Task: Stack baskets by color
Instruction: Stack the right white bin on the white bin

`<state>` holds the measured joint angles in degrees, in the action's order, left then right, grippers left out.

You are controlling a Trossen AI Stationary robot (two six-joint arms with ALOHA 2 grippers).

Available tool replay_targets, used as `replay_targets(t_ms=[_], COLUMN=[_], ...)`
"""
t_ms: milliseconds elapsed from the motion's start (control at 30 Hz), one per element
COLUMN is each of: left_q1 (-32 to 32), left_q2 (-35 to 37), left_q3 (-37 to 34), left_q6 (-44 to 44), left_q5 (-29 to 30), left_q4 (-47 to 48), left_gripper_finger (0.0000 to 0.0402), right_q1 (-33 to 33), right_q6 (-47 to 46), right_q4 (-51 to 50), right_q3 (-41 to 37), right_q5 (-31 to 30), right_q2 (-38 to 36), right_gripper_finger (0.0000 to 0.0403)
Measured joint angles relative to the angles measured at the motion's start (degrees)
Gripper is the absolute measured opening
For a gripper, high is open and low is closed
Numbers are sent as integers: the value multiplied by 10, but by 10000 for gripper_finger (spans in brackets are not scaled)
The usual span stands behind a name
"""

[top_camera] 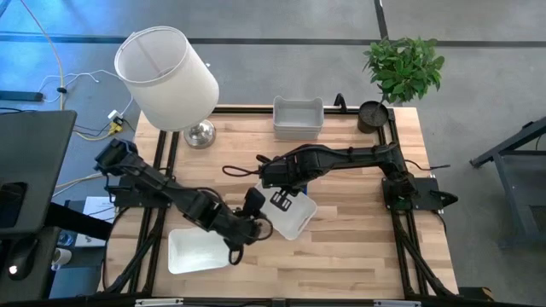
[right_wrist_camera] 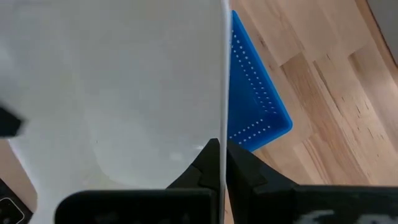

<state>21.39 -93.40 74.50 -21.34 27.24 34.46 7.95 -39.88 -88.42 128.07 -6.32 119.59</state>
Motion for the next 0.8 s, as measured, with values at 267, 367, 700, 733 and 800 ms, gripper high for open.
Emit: replay_targets(t_ms=[267,367,700,733,800], left_q1=[-19,-19,-18,-18,-18], left_q2=[-26,-28,-24,-24,-24], left_q3=[0,0,0,0,0], left_q6=[1,1,5,11,17], left_q5=[-8,-10,-26,-28,-34], left_q4=[17,29,35,35,34], left_gripper_finger=[130,119,10,10,5], right_q1=[0,0,0,0,0], right_q6=[2,4,14,15,21], right_q4=[-1,-2,1,0,0], right_q3=[0,0,0,0,0], right_q5=[8,8,8,8,7], right_q2=[0,0,0,0,0], right_gripper_finger=[0,0,0,0,0])
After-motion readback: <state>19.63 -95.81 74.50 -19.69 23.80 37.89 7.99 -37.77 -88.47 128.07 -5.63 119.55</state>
